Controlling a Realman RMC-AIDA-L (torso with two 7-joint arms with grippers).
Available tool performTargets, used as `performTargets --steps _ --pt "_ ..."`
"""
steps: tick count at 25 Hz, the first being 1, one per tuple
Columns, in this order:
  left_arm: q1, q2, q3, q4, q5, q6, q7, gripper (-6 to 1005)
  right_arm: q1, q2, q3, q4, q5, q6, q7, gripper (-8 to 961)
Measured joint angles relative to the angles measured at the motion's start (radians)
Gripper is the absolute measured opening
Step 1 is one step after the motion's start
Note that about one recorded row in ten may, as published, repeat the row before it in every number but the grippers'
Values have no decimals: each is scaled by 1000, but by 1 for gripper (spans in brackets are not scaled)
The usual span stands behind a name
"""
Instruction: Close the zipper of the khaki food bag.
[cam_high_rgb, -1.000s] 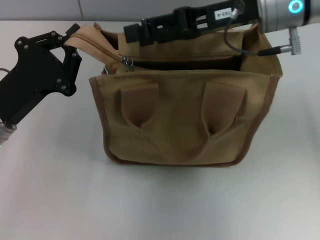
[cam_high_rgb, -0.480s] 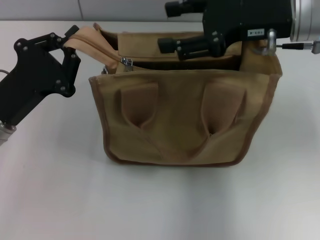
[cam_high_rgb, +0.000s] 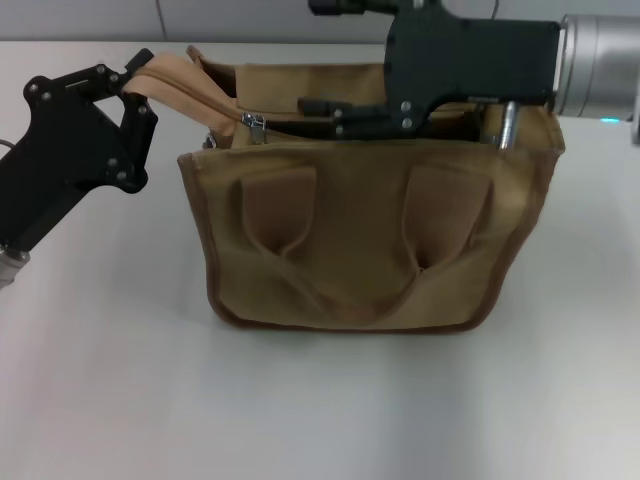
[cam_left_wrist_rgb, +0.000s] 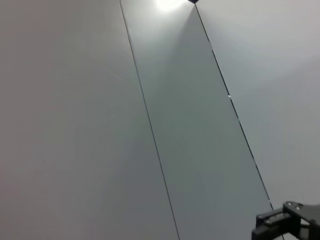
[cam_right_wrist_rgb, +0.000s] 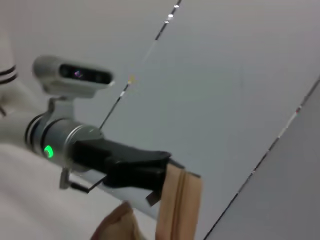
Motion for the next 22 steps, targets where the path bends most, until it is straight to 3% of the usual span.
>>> performTargets --steps 22 --pt "-11 1 0 -13 -17 3 -31 29 -2 4 -183 -32 8 122 -201 788"
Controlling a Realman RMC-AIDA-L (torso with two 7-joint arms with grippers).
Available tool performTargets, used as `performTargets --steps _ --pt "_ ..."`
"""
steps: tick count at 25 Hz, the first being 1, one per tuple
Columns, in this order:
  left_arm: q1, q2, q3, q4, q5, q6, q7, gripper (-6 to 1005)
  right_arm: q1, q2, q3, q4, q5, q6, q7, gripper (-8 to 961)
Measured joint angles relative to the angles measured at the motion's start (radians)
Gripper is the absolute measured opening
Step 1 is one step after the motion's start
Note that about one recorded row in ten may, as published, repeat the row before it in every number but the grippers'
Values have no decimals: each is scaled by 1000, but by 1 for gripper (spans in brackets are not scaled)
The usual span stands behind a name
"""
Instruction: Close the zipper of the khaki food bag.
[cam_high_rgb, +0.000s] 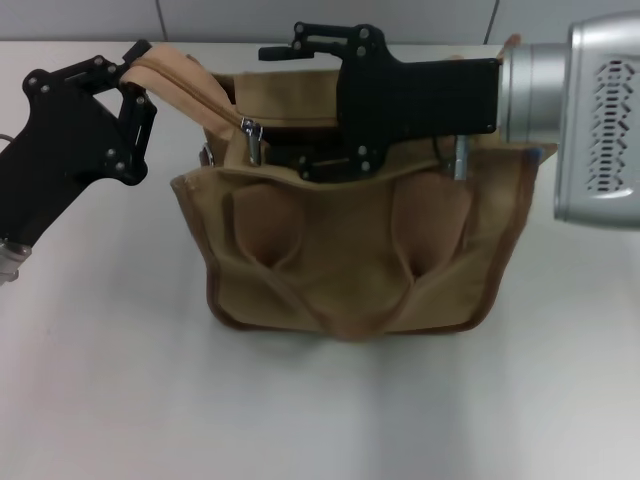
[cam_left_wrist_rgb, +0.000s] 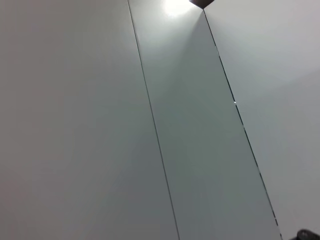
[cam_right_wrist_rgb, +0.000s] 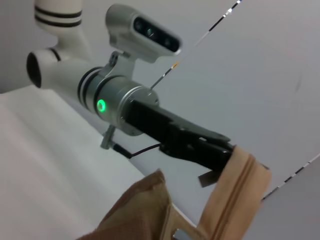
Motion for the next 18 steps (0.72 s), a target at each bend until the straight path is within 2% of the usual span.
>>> performTargets --steps 6,12,18 --pt "-11 0 0 1 0 2 -11 29 -11 1 -50 -30 8 25 -32 788" --pt "-20 -1 0 2 0 6 -13 29 -52 1 -127 -113 22 65 -47 788" --pt "-28 -1 0 2 0 22 -18 29 -92 1 -191 -121 133 109 -163 788"
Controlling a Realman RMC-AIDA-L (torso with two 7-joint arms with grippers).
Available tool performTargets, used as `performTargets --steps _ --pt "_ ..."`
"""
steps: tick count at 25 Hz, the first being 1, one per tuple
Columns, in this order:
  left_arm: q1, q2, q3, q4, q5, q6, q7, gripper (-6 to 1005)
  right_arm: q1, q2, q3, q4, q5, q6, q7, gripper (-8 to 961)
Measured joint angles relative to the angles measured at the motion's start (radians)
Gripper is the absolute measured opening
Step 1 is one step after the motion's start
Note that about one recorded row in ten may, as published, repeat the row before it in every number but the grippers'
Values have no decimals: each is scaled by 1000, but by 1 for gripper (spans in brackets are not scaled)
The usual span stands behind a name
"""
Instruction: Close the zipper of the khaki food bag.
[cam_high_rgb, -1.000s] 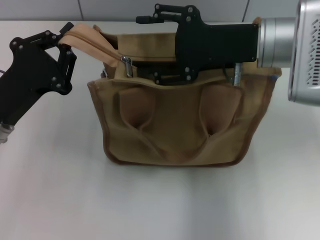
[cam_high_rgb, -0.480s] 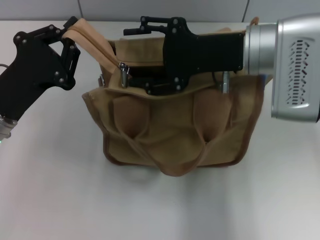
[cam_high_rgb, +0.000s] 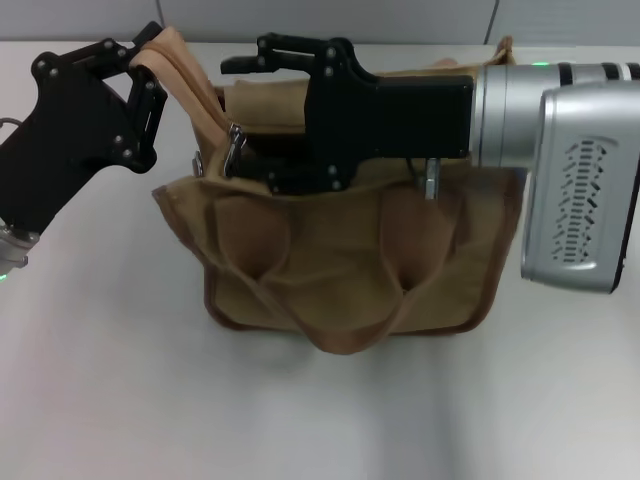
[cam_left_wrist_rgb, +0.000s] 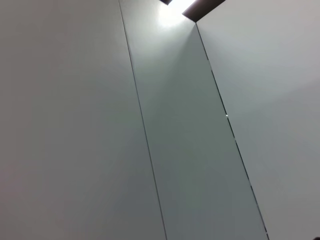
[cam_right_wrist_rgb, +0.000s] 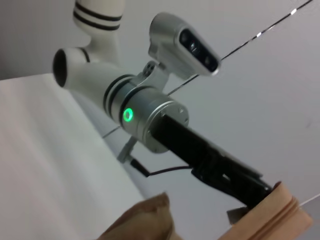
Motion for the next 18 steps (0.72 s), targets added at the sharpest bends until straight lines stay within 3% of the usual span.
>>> performTargets --steps 5,18 --pt "-4 0 0 0 0 1 -7 29 -18 0 -38 12 66 32 -77 788" --pt "-6 2 -4 2 -27 -6 -27 30 -52 -1 -60 -28 33 94 -84 788"
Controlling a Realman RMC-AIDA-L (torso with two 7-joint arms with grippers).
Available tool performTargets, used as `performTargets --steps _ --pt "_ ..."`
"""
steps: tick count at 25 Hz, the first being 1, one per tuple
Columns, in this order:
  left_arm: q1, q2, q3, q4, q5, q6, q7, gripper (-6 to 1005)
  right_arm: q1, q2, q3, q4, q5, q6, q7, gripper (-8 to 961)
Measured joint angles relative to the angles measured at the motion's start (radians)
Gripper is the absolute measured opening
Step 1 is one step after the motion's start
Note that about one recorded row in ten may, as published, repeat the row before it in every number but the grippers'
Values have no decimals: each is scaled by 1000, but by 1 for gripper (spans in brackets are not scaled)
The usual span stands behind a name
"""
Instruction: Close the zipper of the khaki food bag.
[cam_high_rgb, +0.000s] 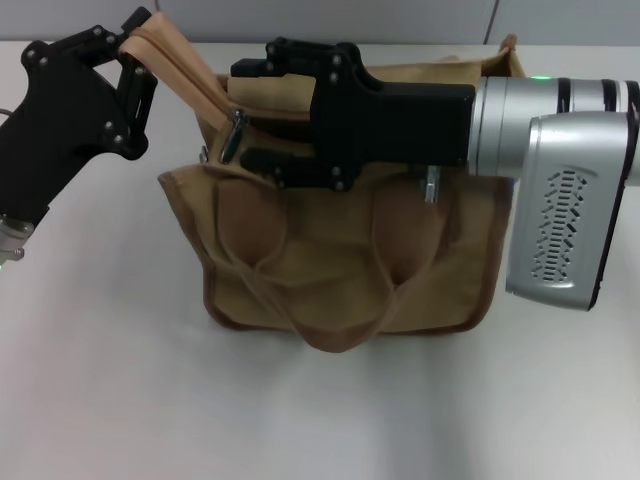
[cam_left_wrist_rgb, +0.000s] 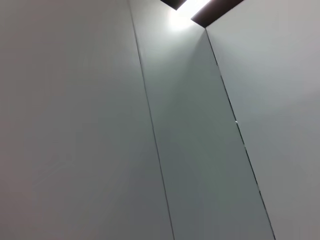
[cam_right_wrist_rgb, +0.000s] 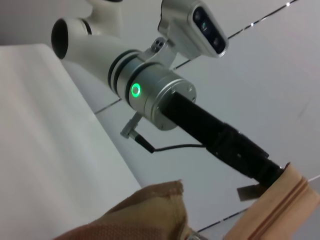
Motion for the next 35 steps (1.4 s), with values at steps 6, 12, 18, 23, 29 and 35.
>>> performTargets --steps 6,12,18,23,29,35 --pt "-9 0 5 5 0 3 -19 30 -8 0 -9 0 4 15 -28 788" --pt "-14 -1 18 1 3 12 -20 30 -9 1 -25 -1 20 17 -42 788" --pt "-11 -1 29 0 3 30 -20 30 -22 1 -56 0 82 36 -103 789" --pt "-6 -2 30 3 3 42 -20 30 -33 1 -69 -2 121 43 -135 789" --pt "-4 -1 28 0 1 50 -20 30 -39 1 -118 8 165 101 -187 789" --pt "-4 0 22 1 1 50 -20 30 -52 1 -115 -2 161 106 -203 789"
